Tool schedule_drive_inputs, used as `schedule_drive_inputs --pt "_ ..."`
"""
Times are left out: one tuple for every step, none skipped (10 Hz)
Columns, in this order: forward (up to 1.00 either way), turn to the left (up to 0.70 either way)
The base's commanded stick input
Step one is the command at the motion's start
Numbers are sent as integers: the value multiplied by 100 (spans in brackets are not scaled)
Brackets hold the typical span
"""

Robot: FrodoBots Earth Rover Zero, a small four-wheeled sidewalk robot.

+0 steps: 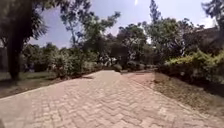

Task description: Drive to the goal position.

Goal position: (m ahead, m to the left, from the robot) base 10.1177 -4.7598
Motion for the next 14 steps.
schedule_drive_inputs --pt "50 0" --pt "50 -50" --pt "50 -50" --pt "50 -50" --pt "50 -50" --pt "50 0" --pt "50 0" --pt "50 0" --pt "50 0" --pt "50 0" --pt "50 0" --pt "50 0" --pt "50 0" --pt "50 0"
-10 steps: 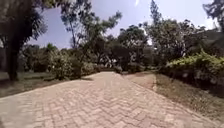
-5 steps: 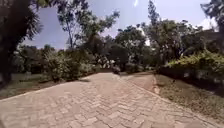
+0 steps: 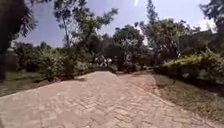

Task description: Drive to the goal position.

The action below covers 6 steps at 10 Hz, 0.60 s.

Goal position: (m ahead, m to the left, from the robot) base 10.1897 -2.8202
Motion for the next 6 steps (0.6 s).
schedule_drive_inputs --pt "50 0" --pt "50 0" --pt "50 0" --pt "50 0" --pt "50 0" --pt "50 0"
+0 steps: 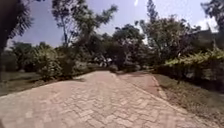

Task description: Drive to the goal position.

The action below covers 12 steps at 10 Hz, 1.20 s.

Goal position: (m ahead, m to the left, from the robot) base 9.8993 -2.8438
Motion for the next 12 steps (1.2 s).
schedule_drive_inputs --pt "50 0" --pt "50 0" --pt "50 0" --pt "50 0" --pt "50 0" --pt "50 0" --pt "50 0" --pt "50 0" --pt "50 0" --pt "50 0" --pt "50 0" --pt "50 -13"
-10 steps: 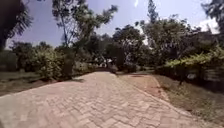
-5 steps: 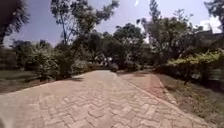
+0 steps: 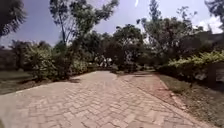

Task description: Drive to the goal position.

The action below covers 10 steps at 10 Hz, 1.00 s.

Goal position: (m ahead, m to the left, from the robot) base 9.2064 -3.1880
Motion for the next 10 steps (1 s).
schedule_drive_inputs --pt "50 -34" --pt "50 -50" --pt "50 -50" --pt "50 -50" --pt "50 -50" --pt "50 -50" --pt "50 -50" --pt "50 -50" --pt "50 -8" --pt "50 -4"
